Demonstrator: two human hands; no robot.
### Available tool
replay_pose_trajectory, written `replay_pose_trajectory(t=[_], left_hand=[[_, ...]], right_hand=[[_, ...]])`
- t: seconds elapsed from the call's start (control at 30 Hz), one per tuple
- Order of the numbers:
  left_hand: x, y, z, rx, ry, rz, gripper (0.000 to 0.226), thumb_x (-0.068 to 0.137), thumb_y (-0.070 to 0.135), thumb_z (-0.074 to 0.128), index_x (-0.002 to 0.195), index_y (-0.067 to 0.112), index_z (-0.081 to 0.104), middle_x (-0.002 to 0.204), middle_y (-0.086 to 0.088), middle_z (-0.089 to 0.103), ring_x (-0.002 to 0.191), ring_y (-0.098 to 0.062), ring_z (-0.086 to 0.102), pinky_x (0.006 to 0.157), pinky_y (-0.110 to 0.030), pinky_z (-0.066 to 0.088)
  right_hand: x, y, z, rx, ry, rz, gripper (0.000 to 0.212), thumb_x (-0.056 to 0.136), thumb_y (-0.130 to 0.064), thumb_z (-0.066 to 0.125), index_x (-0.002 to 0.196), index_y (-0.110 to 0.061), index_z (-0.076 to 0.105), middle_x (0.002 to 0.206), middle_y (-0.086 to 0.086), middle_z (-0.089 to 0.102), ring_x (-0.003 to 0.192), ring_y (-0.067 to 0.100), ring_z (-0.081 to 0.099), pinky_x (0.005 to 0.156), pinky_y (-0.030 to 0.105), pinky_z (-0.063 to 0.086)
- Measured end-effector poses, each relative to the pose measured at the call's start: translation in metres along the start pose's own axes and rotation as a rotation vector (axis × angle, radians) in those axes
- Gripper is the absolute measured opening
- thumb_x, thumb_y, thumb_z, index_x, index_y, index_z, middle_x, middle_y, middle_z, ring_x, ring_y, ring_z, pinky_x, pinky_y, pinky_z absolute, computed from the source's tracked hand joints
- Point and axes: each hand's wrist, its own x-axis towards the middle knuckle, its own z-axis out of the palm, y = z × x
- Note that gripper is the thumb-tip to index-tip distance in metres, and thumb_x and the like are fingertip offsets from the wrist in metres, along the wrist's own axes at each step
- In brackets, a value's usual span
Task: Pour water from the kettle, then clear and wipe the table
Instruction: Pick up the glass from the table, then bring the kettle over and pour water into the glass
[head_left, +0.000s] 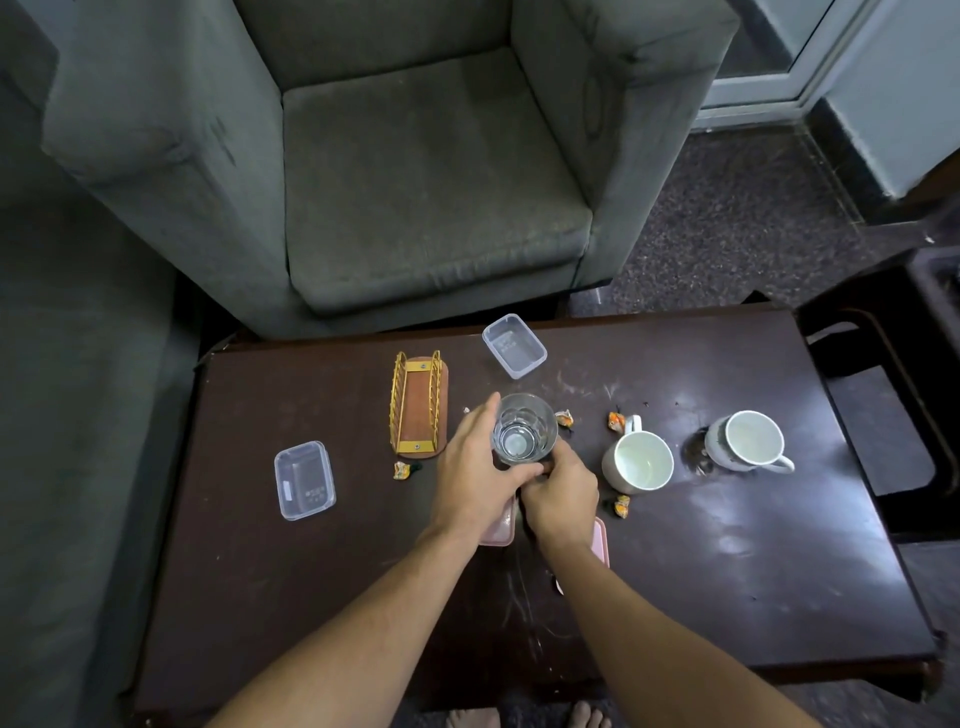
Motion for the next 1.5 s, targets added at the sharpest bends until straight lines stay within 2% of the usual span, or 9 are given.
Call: replay_pose_trajectory(t=[0.1, 0.33, 0.6, 0.73, 0.87, 1.0, 1.1, 1.27, 1.5], left_hand=[[0.001, -0.001, 0.0, 0.012, 0.008, 0.012, 0.11, 0.066, 0.034, 0.095, 0.159, 0.023, 0.035, 0.153, 0.007, 0.049, 0.141, -0.013, 0.049, 0.114, -0.039, 0.047], [0.002, -0.005, 0.001, 0.022, 0.008, 0.011, 0.111, 0.067, 0.035, 0.094, 0.159, 0.025, 0.033, 0.153, 0.009, 0.048, 0.139, -0.01, 0.05, 0.114, -0.034, 0.047], [0.0, -0.007, -0.003, 0.006, -0.025, -0.026, 0.127, 0.064, 0.045, 0.095, 0.164, 0.028, 0.017, 0.163, 0.009, 0.036, 0.147, -0.014, 0.041, 0.119, -0.039, 0.041], [-0.014, -0.005, -0.017, 0.001, -0.004, -0.054, 0.107, 0.079, 0.055, 0.082, 0.163, 0.031, 0.019, 0.168, 0.008, 0.029, 0.149, -0.018, 0.04, 0.118, -0.045, 0.043], [-0.037, 0.01, -0.036, 0.071, 0.041, -0.038, 0.076, 0.096, 0.054, 0.062, 0.16, 0.028, 0.031, 0.164, 0.006, 0.037, 0.143, -0.02, 0.05, 0.112, -0.044, 0.049], [-0.064, 0.044, -0.055, 0.116, 0.07, 0.005, 0.055, 0.105, 0.041, 0.051, 0.156, 0.022, 0.042, 0.159, 0.008, 0.045, 0.141, -0.015, 0.05, 0.116, -0.029, 0.04], [-0.082, 0.082, -0.07, 0.173, 0.07, 0.066, 0.049, 0.106, 0.035, 0.049, 0.152, 0.017, 0.048, 0.158, 0.005, 0.047, 0.145, -0.012, 0.044, 0.114, -0.019, 0.03], [-0.104, 0.147, -0.098, 0.214, 0.021, 0.178, 0.05, 0.108, 0.039, 0.04, 0.153, 0.018, 0.046, 0.158, 0.005, 0.046, 0.145, -0.012, 0.042, 0.12, -0.029, 0.033], [-0.117, 0.219, -0.138, 0.293, 0.032, 0.322, 0.048, 0.109, 0.038, 0.037, 0.151, 0.016, 0.049, 0.157, 0.001, 0.049, 0.148, -0.015, 0.039, 0.119, -0.026, 0.028]], right_hand=[[0.001, 0.001, 0.002, 0.004, 0.007, -0.01, 0.047, 0.074, -0.006, 0.06, 0.114, -0.029, 0.069, 0.088, -0.006, 0.075, 0.077, 0.019, 0.064, 0.067, 0.026, 0.041], [0.001, 0.004, 0.003, 0.011, 0.016, -0.026, 0.048, 0.075, -0.006, 0.062, 0.116, -0.029, 0.07, 0.088, -0.006, 0.075, 0.075, 0.015, 0.063, 0.068, 0.026, 0.043], [0.0, 0.002, -0.003, -0.024, -0.062, -0.018, 0.05, 0.082, -0.011, 0.063, 0.128, -0.031, 0.064, 0.105, -0.002, 0.075, 0.092, 0.021, 0.068, 0.075, 0.031, 0.052], [-0.013, 0.006, -0.017, -0.009, -0.107, 0.033, 0.044, 0.085, -0.018, 0.076, 0.126, -0.028, 0.063, 0.109, -0.004, 0.075, 0.102, 0.018, 0.069, 0.086, 0.033, 0.055], [-0.036, 0.001, -0.043, -0.075, -0.108, 0.068, 0.053, 0.092, -0.016, 0.071, 0.143, -0.015, 0.056, 0.129, 0.005, 0.071, 0.121, 0.022, 0.065, 0.1, 0.032, 0.049], [-0.059, -0.03, -0.077, -0.107, -0.085, 0.011, 0.035, 0.1, -0.017, 0.058, 0.135, -0.015, 0.063, 0.125, 0.002, 0.073, 0.118, 0.025, 0.066, 0.093, 0.029, 0.048], [-0.074, -0.07, -0.107, -0.096, -0.063, -0.07, 0.025, 0.102, -0.019, 0.054, 0.123, -0.02, 0.068, 0.111, -0.001, 0.075, 0.102, 0.022, 0.069, 0.079, 0.026, 0.046], [-0.096, -0.132, -0.153, -0.097, -0.044, -0.187, 0.018, 0.104, -0.024, 0.051, 0.104, -0.018, 0.068, 0.103, -0.001, 0.073, 0.097, 0.023, 0.067, 0.078, 0.033, 0.048], [-0.116, -0.204, -0.214, -0.158, 0.048, -0.33, 0.032, 0.103, -0.024, 0.052, 0.13, -0.014, 0.067, 0.126, 0.006, 0.071, 0.115, 0.026, 0.066, 0.095, 0.038, 0.051]])
